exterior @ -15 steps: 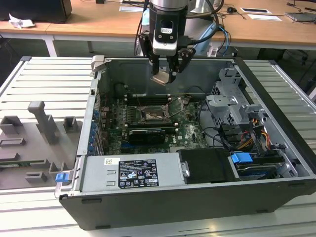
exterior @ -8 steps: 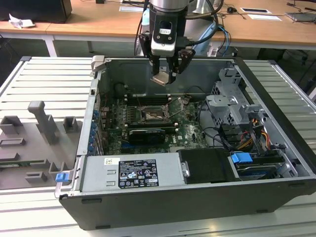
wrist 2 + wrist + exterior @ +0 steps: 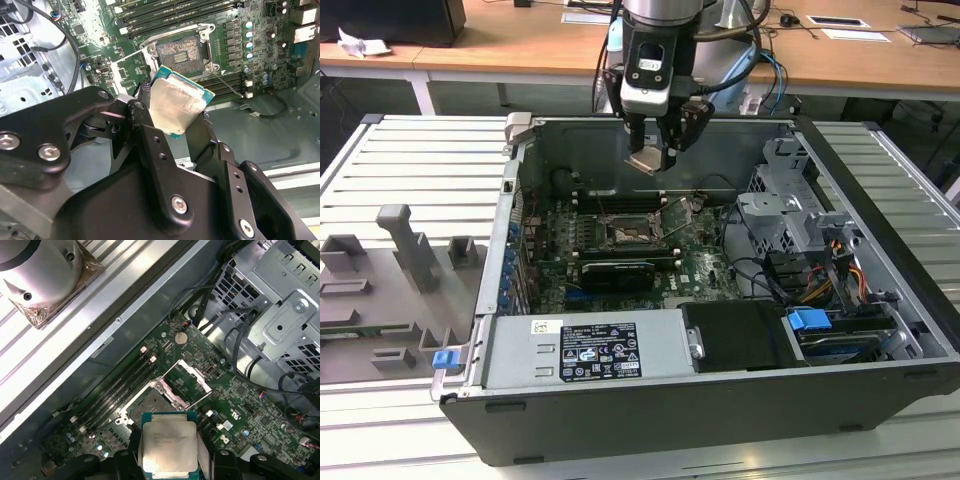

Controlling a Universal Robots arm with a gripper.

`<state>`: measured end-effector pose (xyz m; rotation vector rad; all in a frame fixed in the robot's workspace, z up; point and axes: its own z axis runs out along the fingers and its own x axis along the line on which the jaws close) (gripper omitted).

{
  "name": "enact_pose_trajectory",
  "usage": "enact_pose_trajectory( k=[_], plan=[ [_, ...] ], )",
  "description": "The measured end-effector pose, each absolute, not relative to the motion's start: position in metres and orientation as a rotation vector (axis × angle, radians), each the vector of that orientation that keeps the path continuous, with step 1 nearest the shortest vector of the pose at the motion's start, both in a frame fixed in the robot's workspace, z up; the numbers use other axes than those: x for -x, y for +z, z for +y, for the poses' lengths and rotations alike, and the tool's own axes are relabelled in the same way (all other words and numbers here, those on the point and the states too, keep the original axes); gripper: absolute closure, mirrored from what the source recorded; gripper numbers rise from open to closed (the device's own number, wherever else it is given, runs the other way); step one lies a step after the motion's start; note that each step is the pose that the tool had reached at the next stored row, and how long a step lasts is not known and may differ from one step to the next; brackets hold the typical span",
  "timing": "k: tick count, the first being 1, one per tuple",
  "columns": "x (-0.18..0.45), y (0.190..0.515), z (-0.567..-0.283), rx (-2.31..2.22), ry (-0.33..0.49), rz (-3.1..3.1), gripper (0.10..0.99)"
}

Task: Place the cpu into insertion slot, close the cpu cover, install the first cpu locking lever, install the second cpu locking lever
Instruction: 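Place the cpu into insertion slot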

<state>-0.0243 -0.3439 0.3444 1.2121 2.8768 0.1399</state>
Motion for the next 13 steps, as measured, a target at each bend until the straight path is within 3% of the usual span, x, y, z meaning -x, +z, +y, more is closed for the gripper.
enact_pose_trajectory(
  k=[13],
  plan=[
    [0.0243,0.3387,-0.3439,-1.545,0.135,2.701,0.557]
  ],
)
